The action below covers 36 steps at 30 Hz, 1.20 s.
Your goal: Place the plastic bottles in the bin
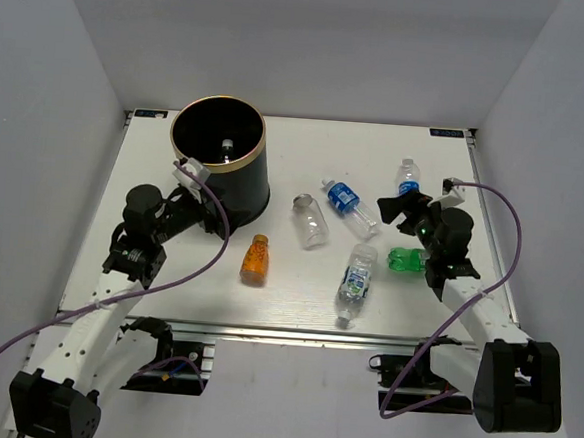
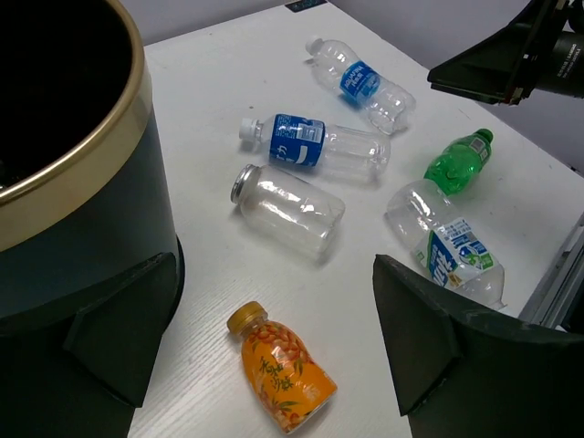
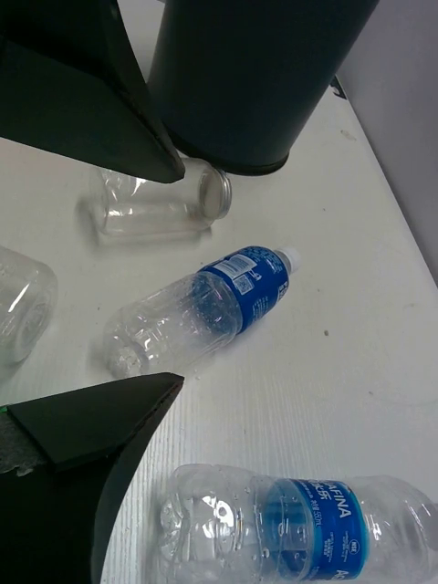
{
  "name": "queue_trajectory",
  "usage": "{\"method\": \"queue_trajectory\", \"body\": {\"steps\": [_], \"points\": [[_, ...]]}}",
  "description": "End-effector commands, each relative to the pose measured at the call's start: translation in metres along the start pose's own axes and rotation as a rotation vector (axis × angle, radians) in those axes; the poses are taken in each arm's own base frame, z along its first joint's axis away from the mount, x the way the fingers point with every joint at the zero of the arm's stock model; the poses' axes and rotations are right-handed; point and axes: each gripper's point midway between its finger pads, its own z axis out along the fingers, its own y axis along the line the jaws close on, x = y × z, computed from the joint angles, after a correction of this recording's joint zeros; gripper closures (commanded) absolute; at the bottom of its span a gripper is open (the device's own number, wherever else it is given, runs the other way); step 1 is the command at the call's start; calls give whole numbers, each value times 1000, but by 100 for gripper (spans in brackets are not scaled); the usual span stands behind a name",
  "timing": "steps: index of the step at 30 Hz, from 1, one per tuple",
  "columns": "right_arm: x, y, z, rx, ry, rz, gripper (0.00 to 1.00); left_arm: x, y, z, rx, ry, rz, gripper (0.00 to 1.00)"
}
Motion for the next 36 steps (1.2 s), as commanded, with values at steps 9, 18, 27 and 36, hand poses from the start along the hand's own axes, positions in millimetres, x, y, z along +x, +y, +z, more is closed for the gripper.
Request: {"method": "queue_trajectory", "body": {"steps": [9, 18, 27, 36], "points": [[-25, 51, -21, -241, -76, -136, 10, 15, -14, -17, -9, 111, -80, 8], [-18, 56, -19, -115, 153, -195, 64, 69, -6, -7, -118, 427, -188, 23], [-17, 54, -17, -31, 185, -206, 10, 149, -8, -15, -317, 775, -151, 17], [-14, 56, -18, -42, 178, -200, 10, 206, -26, 3, -492, 1010, -73, 8]]}}
